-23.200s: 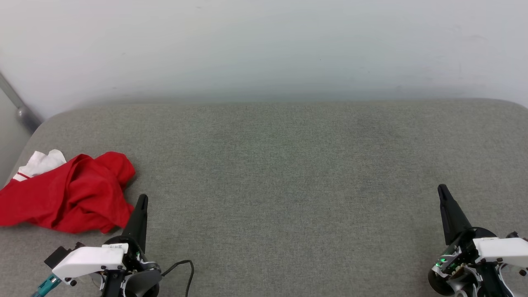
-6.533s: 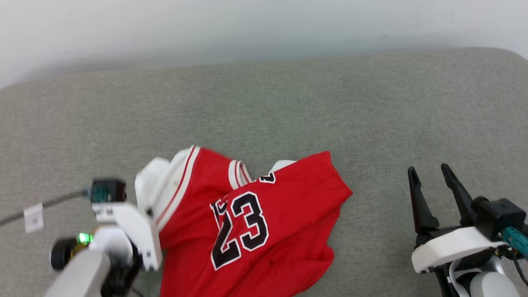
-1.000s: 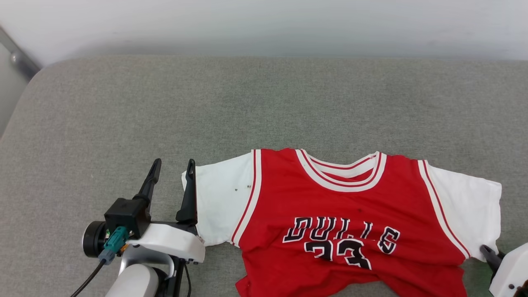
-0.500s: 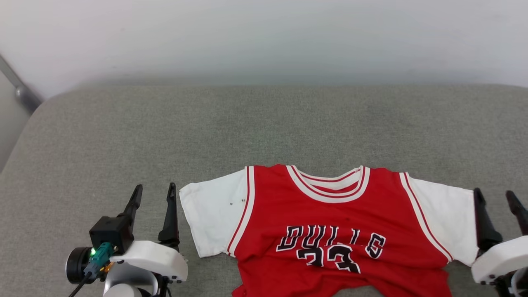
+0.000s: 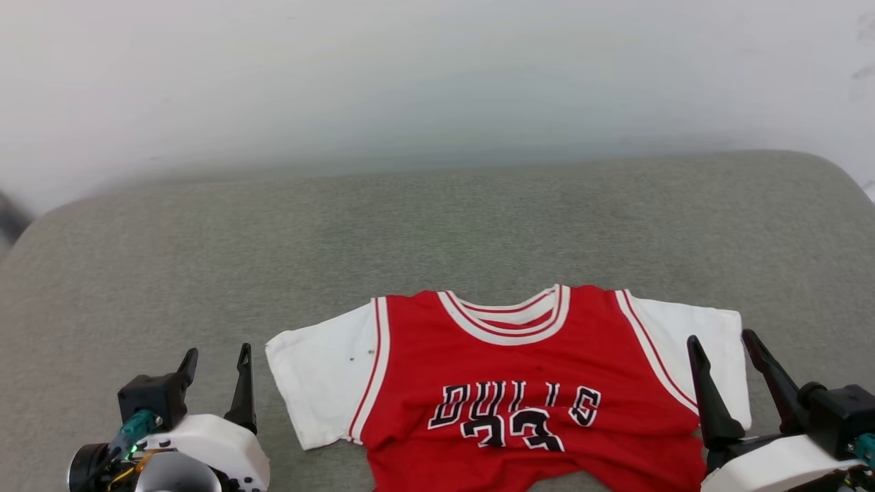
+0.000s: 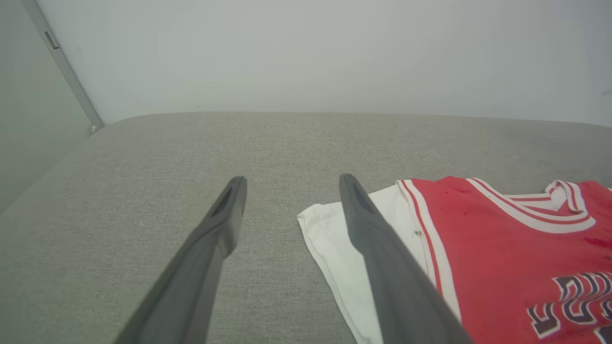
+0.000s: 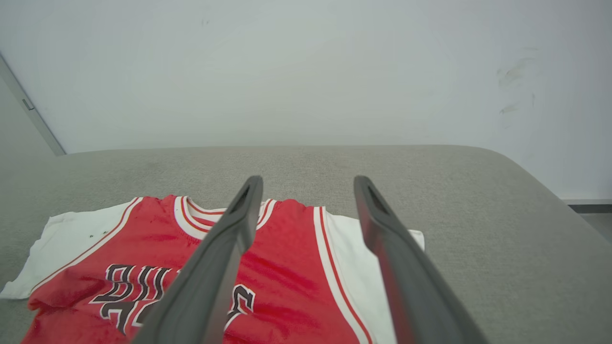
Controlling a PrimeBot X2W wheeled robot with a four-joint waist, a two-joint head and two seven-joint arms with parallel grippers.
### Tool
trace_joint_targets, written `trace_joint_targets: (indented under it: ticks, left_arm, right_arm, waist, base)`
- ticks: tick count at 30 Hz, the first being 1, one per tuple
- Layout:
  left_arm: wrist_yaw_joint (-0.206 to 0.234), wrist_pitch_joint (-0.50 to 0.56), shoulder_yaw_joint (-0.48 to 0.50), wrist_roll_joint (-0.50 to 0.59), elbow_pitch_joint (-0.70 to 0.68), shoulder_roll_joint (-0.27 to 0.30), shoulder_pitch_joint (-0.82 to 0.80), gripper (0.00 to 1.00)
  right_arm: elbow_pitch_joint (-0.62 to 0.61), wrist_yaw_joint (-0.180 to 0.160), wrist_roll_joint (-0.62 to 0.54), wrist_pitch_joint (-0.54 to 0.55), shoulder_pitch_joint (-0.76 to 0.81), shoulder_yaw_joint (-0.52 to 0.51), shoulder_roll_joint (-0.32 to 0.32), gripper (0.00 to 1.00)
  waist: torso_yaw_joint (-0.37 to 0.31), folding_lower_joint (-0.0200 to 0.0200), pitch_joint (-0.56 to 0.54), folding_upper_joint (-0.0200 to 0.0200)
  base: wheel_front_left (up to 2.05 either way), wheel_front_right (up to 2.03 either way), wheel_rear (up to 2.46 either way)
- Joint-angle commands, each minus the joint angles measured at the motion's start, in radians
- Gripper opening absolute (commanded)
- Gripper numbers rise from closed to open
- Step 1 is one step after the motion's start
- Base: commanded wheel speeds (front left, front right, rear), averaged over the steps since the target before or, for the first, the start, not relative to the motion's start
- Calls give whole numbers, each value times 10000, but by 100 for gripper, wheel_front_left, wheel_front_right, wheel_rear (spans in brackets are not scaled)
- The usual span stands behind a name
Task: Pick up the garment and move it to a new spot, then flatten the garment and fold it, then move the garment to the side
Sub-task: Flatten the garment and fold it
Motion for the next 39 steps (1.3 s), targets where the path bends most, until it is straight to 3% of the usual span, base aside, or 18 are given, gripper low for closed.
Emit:
trace_joint_targets:
  ticks: [1,5,13,20,25,26,28,34,39]
  left_arm:
    - [-141,278,-11,-139,81,99,-128,100]
    - [-696,1344,-205,-358,402,531,-817,100]
    - [-2020,4819,-576,-1540,1633,1367,-2397,100]
    - [-2318,7011,-714,-2236,2565,1820,-3084,100]
    - [-2394,8826,-1146,-2970,3285,1370,-2813,100]
    - [-2429,9089,-1251,-3142,3296,1205,-2726,43]
    - [-2424,9142,-1369,-3177,3221,1030,-2751,0]
    - [-1976,7334,-1036,-2519,2705,942,-2871,0]
    - [-1460,5976,-742,-1918,1947,1021,-2976,0]
  right_arm:
    - [-189,-3,-19,55,104,101,69,100]
    - [-497,-3,40,140,19,316,104,100]
    - [-622,-3,245,62,-527,493,89,100]
    - [-327,-3,464,-116,-860,555,165,100]
    - [-112,-3,581,-215,-1070,563,179,100]
    - [-83,-3,617,-241,-1102,562,162,100]
    - [-39,-3,708,-260,-1152,514,129,100]
    - [242,-3,1257,186,-1334,103,-229,100]
    - [1063,-3,2210,1416,-1686,-500,-782,100]
  waist:
    - [-329,1,42,0]
    - [-718,1,320,0]
    - [-1336,1,1181,0]
    - [-1611,1,1899,0]
    - [-1691,1,2185,0]
    - [-1696,1,2216,0]
    - [-1690,1,2270,0]
    - [-1401,1,2039,0]
    - [-1016,1,1837,0]
  base:
    - [0,0,0]
    - [0,0,0]
    - [0,0,0]
    - [0,0,0]
    - [0,0,0]
    - [0,0,0]
    - [0,0,0]
    - [0,0,0]
    - [0,0,0]
